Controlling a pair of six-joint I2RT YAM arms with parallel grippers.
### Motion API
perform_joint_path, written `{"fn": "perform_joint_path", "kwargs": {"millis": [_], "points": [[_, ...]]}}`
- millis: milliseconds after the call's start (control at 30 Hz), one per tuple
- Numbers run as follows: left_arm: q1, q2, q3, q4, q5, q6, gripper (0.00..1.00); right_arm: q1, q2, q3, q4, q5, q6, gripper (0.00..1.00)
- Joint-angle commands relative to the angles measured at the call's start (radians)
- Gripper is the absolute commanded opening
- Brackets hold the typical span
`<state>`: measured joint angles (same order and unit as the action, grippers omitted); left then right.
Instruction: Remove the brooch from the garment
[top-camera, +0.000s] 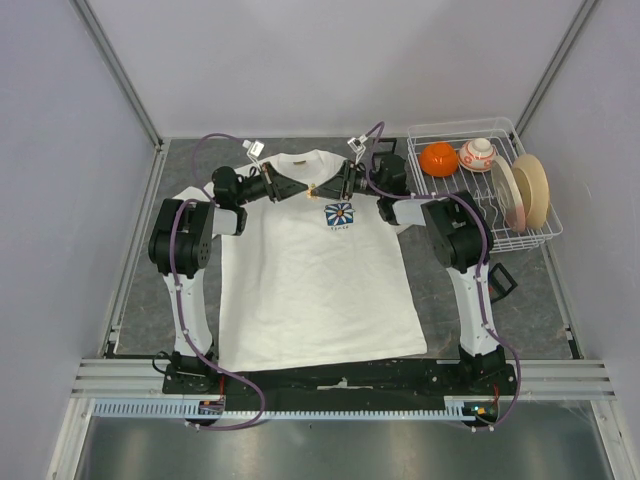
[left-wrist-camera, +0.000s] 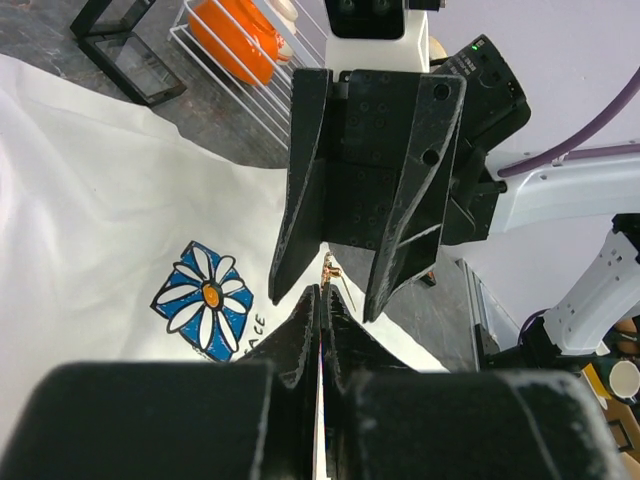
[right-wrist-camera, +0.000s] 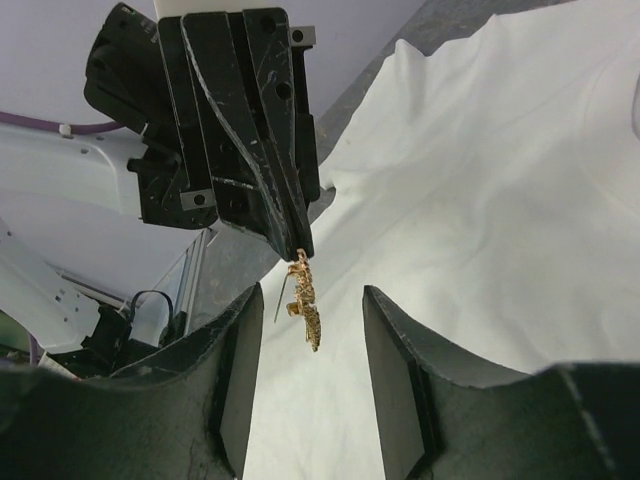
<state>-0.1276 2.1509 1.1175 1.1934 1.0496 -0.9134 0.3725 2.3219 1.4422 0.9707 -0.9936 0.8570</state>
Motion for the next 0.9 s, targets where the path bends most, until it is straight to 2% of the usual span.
{"fn": "perform_joint_path", "kwargs": {"millis": [0, 67, 133, 233, 400, 800, 867], "points": [[0.011, 0.000, 0.025, 0.080, 0.020, -0.033, 0.02, 0.011, -0.018, 0.044, -0.015, -0.020, -0.059, 0.50], [0.013, 0.000, 0.025, 0.083, 0.021, -0.035, 0.02, 0.011, -0.012, 0.046, 0.009, -0.030, -0.036, 0.45], [0.013, 0.001, 0.025, 0.083, 0.020, -0.036, 0.02, 0.009, -0.006, 0.047, 0.046, -0.033, -0.006, 0.44], [0.013, 0.004, 0.027, 0.083, 0.023, -0.038, 0.02, 0.009, 0.001, 0.049, 0.062, -0.033, 0.005, 0.50], [0.013, 0.004, 0.027, 0.083, 0.021, -0.038, 0.02, 0.011, -0.012, 0.044, 0.017, -0.014, -0.030, 0.51], [0.013, 0.007, 0.028, 0.087, 0.035, -0.044, 0.02, 0.009, -0.002, 0.052, 0.017, -0.002, -0.030, 0.39], [0.013, 0.010, 0.031, 0.094, 0.039, -0.050, 0.02, 0.009, 0.005, 0.057, 0.022, -0.007, -0.021, 0.35]]}}
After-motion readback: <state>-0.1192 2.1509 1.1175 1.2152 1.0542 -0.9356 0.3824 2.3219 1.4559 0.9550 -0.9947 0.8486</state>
